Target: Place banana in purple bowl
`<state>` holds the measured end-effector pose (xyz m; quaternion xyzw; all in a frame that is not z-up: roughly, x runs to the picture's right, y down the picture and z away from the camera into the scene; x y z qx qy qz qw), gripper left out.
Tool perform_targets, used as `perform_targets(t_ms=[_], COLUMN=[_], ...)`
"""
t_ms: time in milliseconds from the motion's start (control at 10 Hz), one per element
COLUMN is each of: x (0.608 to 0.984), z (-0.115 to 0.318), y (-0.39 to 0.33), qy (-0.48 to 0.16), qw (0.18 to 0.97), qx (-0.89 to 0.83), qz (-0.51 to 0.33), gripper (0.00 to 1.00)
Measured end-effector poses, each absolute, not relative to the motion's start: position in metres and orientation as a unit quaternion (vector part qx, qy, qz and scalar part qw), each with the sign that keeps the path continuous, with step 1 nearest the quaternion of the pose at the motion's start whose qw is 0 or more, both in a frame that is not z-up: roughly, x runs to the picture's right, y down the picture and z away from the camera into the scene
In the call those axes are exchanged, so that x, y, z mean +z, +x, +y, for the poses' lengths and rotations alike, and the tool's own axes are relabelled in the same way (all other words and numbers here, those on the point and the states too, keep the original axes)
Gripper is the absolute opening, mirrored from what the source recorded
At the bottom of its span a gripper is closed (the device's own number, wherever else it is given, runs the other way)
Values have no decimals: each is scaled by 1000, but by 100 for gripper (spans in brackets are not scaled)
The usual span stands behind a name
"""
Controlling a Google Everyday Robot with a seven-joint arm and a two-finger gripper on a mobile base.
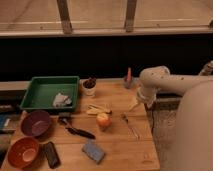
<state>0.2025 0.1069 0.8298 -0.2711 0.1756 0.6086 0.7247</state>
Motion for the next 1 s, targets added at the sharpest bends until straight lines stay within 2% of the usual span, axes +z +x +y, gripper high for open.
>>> perform_targets(t_ms=[700,1000], x=[826,826], z=[103,82], y=[199,151], qy=[-264,-265], qw=[740,782], qx=[595,544], qz=[170,147], gripper=[64,64])
